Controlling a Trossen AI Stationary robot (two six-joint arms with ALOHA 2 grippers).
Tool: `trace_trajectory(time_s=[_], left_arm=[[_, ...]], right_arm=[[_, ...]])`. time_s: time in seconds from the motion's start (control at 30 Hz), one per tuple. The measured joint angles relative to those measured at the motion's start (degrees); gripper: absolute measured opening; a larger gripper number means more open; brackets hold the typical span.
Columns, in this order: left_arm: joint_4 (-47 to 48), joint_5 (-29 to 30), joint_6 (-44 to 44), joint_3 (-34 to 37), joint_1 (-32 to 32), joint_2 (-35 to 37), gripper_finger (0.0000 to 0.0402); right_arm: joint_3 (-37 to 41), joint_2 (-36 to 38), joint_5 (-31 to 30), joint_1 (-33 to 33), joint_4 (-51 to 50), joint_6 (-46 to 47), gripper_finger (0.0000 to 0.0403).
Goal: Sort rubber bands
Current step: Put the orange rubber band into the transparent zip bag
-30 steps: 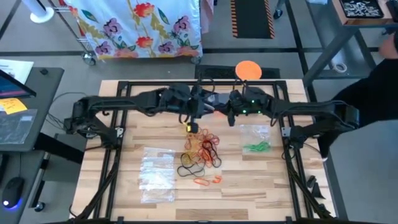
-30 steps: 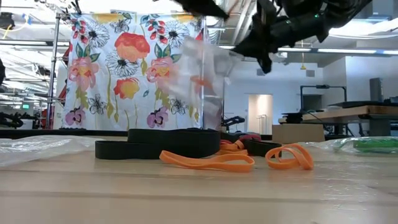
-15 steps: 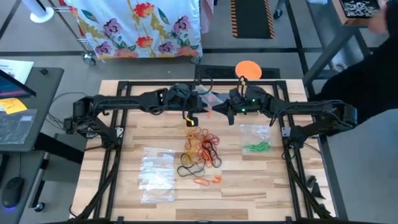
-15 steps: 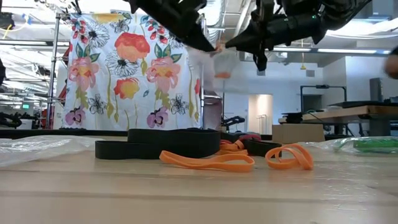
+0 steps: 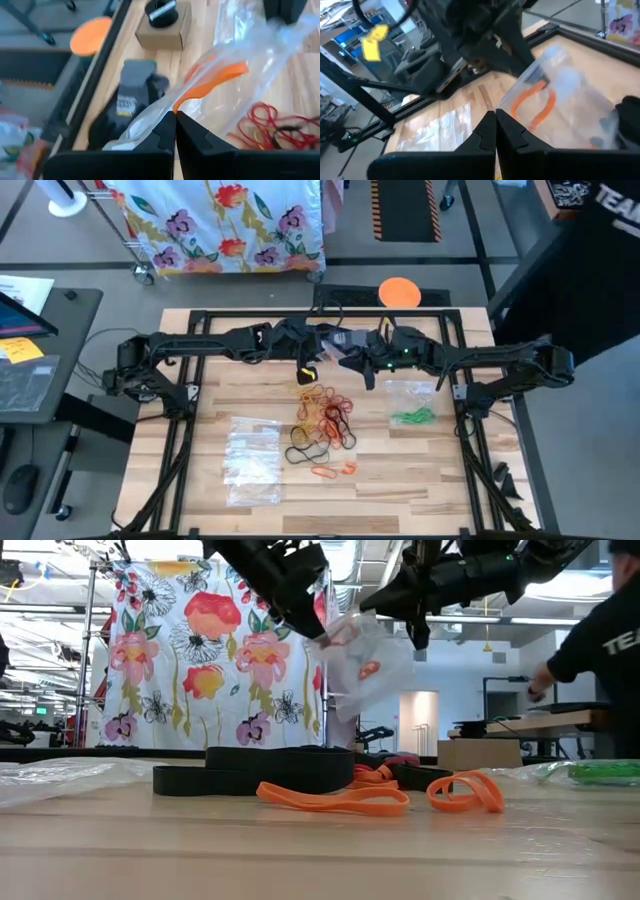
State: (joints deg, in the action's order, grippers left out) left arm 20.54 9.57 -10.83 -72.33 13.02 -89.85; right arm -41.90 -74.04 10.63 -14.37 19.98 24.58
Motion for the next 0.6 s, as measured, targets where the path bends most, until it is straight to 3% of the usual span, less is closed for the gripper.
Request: trace_trajectory(time_s=[0.2, 0.4, 0.6], left_arm=[[1.7, -2.08, -1.51, -1.72, -0.93, 0.01, 0.001], [0.88, -1.82, -10.23, -2.78, -3.52, 0.0, 0.0073], [-1.55, 10.57, -13.45, -3.02, -5.25, -0.01, 0.0118]], right_arm=[[-0.03, 0.0, -0.19, 0.0, -0.18, 0.52, 0.0], [-0.03, 0.0, -0.28, -0.82, -1.65, 0.91, 0.0], [-0.03, 0.0, -0.25, -2.7, -1.48, 0.92, 0.0]])
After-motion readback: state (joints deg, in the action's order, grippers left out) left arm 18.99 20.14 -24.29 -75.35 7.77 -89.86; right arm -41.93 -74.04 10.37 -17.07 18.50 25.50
